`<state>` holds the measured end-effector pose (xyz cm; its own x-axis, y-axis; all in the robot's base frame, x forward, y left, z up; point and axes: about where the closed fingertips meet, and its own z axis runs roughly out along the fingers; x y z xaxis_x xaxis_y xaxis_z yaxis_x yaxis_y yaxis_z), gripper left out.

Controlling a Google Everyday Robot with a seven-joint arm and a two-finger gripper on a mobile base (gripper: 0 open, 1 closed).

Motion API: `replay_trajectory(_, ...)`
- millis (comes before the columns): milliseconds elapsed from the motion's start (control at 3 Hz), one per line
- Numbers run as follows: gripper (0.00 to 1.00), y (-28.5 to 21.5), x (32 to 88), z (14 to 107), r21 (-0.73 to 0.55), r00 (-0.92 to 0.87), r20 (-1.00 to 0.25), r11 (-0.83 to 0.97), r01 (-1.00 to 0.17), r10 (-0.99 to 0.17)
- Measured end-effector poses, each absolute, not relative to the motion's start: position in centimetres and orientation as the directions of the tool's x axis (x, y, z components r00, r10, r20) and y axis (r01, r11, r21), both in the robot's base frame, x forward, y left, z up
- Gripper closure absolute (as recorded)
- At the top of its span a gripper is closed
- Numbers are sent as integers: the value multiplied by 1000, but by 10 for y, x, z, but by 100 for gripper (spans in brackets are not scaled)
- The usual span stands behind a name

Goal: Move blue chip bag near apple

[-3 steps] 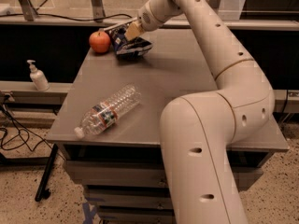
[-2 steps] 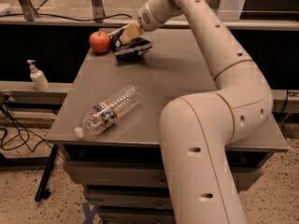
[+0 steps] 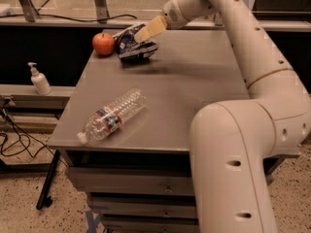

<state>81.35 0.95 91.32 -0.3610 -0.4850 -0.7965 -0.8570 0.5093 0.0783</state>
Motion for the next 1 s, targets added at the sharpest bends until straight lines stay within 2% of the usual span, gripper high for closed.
replay_trajectory(667,0,-139,751,956,-122,-143,-870,488,-864,-472)
replay_trajectory(1000,0,-183,739,953,-182,-109,-860,500,-847,-498)
